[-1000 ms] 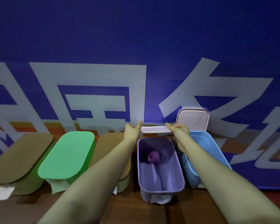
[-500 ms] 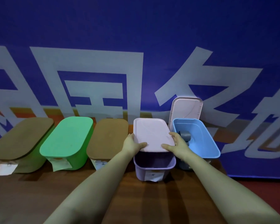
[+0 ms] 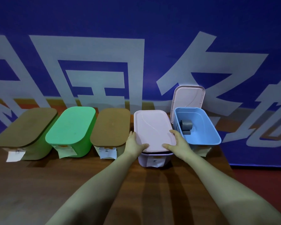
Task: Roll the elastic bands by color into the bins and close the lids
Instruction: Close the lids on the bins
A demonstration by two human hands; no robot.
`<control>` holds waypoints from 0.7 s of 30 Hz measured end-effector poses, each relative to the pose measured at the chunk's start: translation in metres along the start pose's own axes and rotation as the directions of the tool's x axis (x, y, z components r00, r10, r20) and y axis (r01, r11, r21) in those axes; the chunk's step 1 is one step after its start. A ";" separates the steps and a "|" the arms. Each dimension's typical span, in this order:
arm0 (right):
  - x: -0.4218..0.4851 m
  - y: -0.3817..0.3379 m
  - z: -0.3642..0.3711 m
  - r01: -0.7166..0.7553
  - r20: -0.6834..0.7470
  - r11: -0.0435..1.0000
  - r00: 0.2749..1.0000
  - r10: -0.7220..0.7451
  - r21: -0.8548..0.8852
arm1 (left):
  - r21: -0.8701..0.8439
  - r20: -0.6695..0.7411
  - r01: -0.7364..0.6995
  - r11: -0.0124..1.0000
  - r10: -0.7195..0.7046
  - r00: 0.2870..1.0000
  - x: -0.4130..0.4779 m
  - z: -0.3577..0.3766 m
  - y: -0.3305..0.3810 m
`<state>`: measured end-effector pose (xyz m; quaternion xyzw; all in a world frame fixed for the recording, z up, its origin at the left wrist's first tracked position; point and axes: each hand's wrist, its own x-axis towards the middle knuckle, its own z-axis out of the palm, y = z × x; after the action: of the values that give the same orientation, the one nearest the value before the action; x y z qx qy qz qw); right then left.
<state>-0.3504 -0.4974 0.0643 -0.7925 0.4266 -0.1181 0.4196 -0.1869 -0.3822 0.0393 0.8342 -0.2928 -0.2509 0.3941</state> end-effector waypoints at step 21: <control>-0.016 0.008 0.002 -0.040 -0.001 0.999 0.999 0.040 -0.023 | 0.021 0.019 -0.001 1.000 0.001 1.000 -0.012 0.007 -0.008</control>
<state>-0.3635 -0.4862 0.0597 -0.7886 0.4439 -0.1048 0.4125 -0.1982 -0.3733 0.0310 0.8357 -0.2997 -0.2557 0.3826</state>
